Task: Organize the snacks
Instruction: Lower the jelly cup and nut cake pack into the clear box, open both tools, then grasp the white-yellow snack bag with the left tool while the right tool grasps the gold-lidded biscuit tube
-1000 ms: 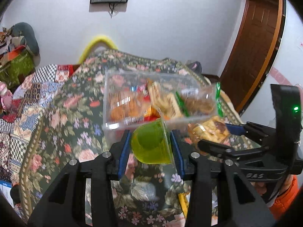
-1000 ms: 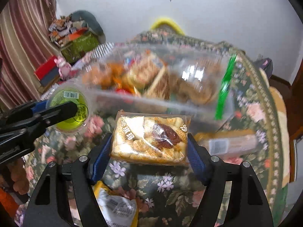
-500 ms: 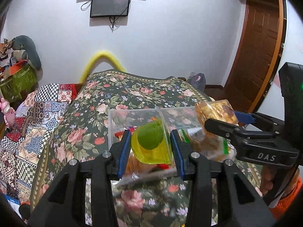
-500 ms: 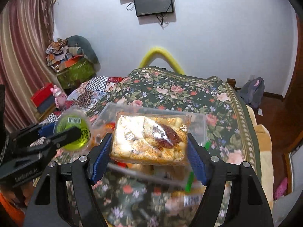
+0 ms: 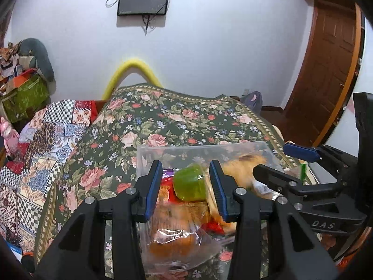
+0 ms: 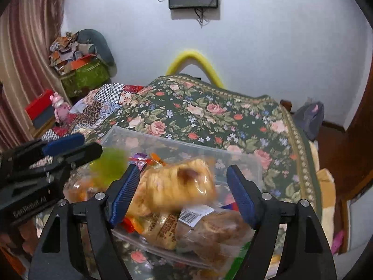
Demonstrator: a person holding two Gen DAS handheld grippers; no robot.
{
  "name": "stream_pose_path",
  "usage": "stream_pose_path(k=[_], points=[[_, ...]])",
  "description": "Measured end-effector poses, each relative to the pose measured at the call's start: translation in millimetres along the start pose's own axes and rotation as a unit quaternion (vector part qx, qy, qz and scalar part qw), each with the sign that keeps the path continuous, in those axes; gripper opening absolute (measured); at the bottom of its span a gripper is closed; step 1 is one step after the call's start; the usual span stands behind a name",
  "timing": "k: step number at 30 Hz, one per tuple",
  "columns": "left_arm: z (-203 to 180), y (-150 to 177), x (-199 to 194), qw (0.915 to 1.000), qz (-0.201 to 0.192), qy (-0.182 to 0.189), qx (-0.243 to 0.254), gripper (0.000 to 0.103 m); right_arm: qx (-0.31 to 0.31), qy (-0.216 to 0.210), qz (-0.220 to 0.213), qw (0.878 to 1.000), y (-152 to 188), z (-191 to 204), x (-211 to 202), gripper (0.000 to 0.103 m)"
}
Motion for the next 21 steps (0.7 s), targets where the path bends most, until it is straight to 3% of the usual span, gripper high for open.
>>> stream_pose_path(k=[6,11,21], points=[[-19.2,14.3,-24.4,0.9997,0.011,0.011,0.021,0.042,-0.005,0.000,-0.017,1.000,13.4,-24.1,-34.8,0.075],[-28.3,42.6,-41.5,0.9991,0.030,0.021,0.023,0.044,0.012,0.001,0.005,1.000,44.1,-59.0,-43.7,0.082],[-21.7,113.7,-34.2,0.9950,0.097,0.023,-0.001,0.045,0.015,0.003,0.109,0.994,102.5,-95.0,19.1,0.085]])
Point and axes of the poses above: each gripper's, at about its wrist camera, not at the fingertips, and x roughly the way its jaws point, z to its left, y to its underside, the point moved 5 cm from there along x, roughly the way its jaws point, and after that the axes turned 12 degrees about y, right-handed, at the moved point
